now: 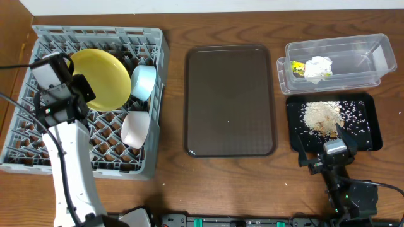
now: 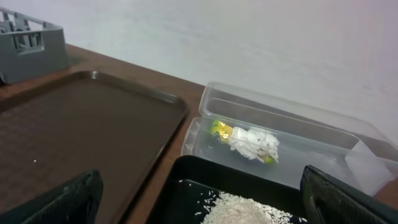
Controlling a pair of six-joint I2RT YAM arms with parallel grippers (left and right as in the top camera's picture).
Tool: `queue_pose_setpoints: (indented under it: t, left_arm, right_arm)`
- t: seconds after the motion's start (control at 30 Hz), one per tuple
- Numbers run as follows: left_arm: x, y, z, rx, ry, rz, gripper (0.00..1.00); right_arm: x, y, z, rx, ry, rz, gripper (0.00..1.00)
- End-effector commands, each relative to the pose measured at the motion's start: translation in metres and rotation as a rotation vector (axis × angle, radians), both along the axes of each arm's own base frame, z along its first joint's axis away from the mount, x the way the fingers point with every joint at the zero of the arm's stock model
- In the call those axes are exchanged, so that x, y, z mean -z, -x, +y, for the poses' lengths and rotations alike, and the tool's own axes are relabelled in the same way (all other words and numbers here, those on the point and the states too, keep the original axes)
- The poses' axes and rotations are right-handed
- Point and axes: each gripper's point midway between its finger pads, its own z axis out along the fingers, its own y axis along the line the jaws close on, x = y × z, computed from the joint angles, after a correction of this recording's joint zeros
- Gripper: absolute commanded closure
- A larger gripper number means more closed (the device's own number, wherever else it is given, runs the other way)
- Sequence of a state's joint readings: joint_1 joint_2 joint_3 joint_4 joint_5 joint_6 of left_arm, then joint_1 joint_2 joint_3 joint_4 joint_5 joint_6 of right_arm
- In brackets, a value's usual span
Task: Sort waste into correct bins and load items into the dishwasher
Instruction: 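Lift the yellow plate and carry it over the dish rack, then stand the yellow plate upright in the rack slots with the left gripper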
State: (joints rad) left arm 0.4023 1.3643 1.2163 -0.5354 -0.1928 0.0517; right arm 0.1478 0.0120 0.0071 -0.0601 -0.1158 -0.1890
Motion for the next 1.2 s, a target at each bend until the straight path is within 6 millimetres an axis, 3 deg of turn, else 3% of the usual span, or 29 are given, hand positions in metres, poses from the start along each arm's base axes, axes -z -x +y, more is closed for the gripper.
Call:
queue_pose_setpoints:
  t: [0.0, 0.23, 0.37, 0.67, 0.73, 0.8, 0.9, 1.1, 1.17]
  left_arm:
    - [0.013, 0.006, 0.022, -0.041, -0.121, 0.118, 0.92]
    - [0.023, -0.007, 0.033, -0.028, -0.168, 0.146, 0.92]
    - [0.015, -0.010, 0.042, -0.052, -0.219, 0.131, 0.93]
    - [0.016, -0.009, 0.040, -0.039, -0.223, 0.147, 0.92]
    - [0.030, 0.002, 0.038, -0.115, -0.110, 0.128, 0.56]
    - [0.048, 0.008, 0.029, -0.150, 0.083, 0.080, 0.38]
    - [0.064, 0.010, 0.007, -0.170, 0.453, -0.036, 0.36]
    - [0.080, 0.033, 0.010, -0.342, 0.709, -0.077, 0.36]
    - [0.089, 0.031, 0.005, -0.345, 0.777, -0.070, 0.37]
  right_arm:
    - [0.000, 0.000, 0.000, -0.001, 0.006, -0.002, 0.01]
    - [0.000, 0.000, 0.000, -0.001, 0.006, -0.002, 0.01]
    - [0.000, 0.000, 0.000, -0.001, 0.006, -0.002, 0.01]
    - [0.000, 0.000, 0.000, -0.001, 0.006, -0.002, 0.01]
    - [0.000, 0.000, 0.000, -0.001, 0.006, -0.002, 0.01]
    - [0.000, 0.000, 0.000, -0.001, 0.006, -0.002, 0.01]
    - [0.000, 0.000, 0.000, -0.001, 0.006, -0.002, 0.01]
    - [0.000, 0.000, 0.000, -0.001, 0.006, -0.002, 0.01]
    - [0.000, 0.000, 0.000, -0.001, 0.006, -0.002, 0.01]
